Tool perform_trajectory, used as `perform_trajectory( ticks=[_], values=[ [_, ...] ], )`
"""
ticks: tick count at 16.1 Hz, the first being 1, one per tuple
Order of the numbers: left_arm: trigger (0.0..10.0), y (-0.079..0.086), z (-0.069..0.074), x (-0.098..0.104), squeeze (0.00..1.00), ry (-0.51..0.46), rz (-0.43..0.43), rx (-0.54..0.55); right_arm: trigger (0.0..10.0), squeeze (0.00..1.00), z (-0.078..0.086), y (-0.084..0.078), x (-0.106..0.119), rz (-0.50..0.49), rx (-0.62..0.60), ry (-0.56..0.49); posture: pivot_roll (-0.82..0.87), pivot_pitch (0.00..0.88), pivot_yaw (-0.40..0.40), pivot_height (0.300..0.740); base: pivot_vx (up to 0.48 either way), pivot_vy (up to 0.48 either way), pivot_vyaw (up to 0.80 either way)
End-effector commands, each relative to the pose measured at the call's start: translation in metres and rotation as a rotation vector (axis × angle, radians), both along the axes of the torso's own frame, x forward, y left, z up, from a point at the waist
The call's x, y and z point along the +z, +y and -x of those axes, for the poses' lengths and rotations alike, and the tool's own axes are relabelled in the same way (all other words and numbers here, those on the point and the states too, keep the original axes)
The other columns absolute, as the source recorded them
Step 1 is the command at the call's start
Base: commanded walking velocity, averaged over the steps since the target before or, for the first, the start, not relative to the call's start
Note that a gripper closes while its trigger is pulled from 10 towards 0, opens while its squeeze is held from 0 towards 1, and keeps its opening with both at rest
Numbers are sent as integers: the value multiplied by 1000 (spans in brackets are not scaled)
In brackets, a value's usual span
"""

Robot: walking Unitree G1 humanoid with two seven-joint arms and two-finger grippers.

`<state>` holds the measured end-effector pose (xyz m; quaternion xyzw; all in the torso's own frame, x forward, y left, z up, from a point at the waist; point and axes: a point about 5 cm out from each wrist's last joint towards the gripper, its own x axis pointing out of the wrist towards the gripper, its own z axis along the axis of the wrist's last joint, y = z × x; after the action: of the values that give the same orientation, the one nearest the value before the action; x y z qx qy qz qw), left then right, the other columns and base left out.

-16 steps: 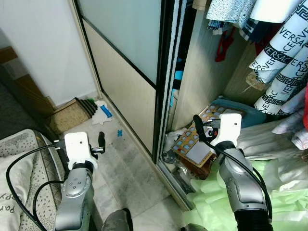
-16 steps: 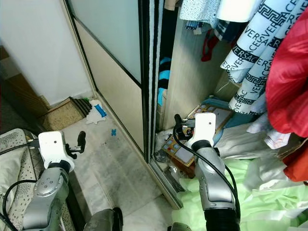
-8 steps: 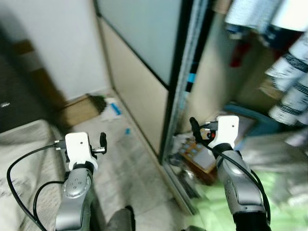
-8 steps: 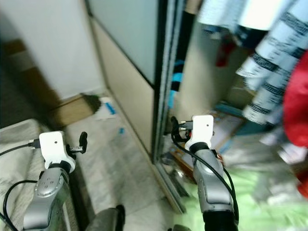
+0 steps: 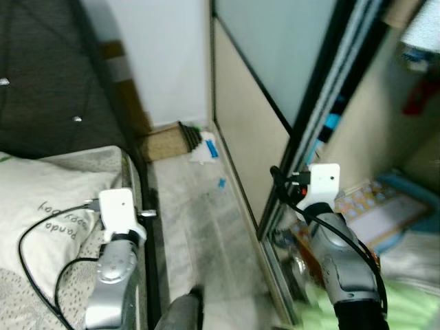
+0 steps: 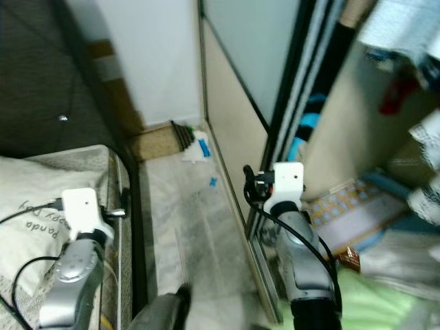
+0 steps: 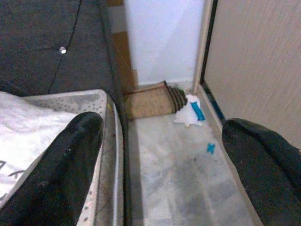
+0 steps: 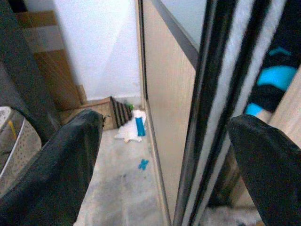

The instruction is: Clean up the room

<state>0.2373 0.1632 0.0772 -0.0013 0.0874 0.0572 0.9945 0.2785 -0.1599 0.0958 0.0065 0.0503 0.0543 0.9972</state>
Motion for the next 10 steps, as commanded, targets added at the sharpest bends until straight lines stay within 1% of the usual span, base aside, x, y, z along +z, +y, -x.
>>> perform_trajectory(
  ticks=[1, 6, 10],
  values=[
    [10000, 4, -1, -1, 1000, 4, -18, 7, 10000, 1000, -2, 4, 2, -11, 13, -8, -8, 59, 7, 740, 0, 0, 800],
    [10000, 3, -2, 0, 1000, -4, -17, 7, 10000, 1000, -4, 4, 3, -9, 21, -12, -7, 60, 5, 740, 0, 0, 800],
    [10000, 1, -4, 0, 1000, -18, -16, 5, 10000, 1000, -8, 8, 7, -8, 49, -31, -3, 45, 0, 740, 0, 0, 800]
  ],
)
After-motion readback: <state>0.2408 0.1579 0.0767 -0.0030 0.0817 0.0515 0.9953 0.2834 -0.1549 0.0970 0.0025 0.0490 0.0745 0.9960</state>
